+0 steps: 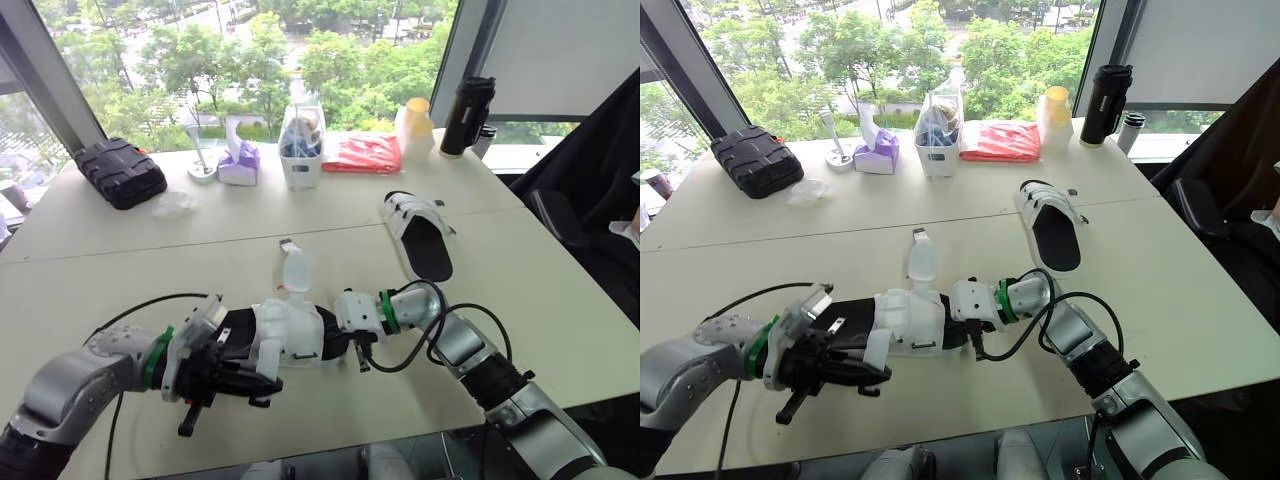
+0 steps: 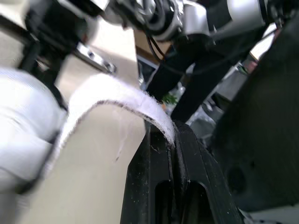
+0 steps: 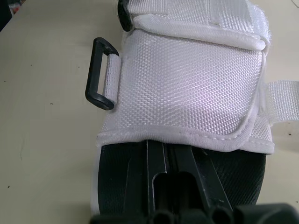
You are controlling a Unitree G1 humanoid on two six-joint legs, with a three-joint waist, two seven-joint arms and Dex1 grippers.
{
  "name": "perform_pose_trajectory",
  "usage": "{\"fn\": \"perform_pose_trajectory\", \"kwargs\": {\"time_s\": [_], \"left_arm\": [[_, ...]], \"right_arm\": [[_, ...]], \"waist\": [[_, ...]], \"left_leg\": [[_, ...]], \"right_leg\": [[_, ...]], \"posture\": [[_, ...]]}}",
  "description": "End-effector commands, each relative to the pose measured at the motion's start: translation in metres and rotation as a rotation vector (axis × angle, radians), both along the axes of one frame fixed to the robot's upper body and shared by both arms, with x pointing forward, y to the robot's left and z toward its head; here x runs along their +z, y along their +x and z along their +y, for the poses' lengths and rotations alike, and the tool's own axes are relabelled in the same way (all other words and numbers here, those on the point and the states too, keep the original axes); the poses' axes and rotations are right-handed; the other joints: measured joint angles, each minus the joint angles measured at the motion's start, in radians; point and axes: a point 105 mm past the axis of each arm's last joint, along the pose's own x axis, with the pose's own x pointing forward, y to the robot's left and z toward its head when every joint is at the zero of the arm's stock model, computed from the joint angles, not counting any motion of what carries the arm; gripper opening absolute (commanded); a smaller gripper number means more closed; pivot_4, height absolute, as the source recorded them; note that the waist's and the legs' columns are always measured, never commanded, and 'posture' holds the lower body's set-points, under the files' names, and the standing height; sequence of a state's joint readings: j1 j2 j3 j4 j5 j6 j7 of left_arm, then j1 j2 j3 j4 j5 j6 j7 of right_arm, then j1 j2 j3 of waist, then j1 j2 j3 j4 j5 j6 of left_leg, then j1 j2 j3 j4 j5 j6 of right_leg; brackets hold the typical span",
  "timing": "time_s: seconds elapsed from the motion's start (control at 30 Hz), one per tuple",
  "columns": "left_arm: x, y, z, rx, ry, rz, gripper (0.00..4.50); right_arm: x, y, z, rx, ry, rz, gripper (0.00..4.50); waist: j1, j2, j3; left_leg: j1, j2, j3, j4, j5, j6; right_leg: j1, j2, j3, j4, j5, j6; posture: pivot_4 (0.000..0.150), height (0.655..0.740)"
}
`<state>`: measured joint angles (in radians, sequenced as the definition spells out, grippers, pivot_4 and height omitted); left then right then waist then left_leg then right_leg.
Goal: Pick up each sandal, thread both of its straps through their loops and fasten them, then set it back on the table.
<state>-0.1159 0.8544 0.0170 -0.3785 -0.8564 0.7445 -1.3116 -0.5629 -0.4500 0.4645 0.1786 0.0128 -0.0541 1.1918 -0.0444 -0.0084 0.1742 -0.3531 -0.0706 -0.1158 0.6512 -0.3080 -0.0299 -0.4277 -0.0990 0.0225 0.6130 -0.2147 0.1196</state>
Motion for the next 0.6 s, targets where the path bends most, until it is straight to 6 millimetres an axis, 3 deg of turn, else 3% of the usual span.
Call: {"fn": "perform_pose_trajectory", "kwargs": {"time_s": [0.03,0.27,0.6], "left_arm": [[0.028,0.02,0.002,0.051,-0.09,-0.1,0.05],[0.044,0.047,0.0,0.164,-0.204,-0.143,0.05],[0.024,0.059,-0.005,0.228,-0.184,-0.054,0.05]], "right_arm": [[-0.018,0.0,-0.005,-0.021,-0.074,0.03,0.0],[-0.018,-0.001,-0.004,-0.017,-0.076,0.028,0.0],[-0.019,-0.001,-0.005,-0.018,-0.08,0.028,0.0]], "waist": [[0.003,0.0,0.0],[0.007,-0.001,0.0],[0.029,-0.001,0.001]], "left_leg": [[0.0,0.0,0.0,0.0,0.0,0.0],[-0.001,0.0,-0.001,0.0,0.001,-0.002],[-0.002,-0.001,-0.001,0.001,0.001,-0.002]], "right_leg": [[0.0,0.0,0.0,0.0,0.0,0.0],[0.0,0.0,0.0,0.0,0.001,-0.001],[-0.001,0.0,0.0,0.0,0.001,-0.001]], "posture": [[0.15,0.74],[0.15,0.74],[0.15,0.74]]}}
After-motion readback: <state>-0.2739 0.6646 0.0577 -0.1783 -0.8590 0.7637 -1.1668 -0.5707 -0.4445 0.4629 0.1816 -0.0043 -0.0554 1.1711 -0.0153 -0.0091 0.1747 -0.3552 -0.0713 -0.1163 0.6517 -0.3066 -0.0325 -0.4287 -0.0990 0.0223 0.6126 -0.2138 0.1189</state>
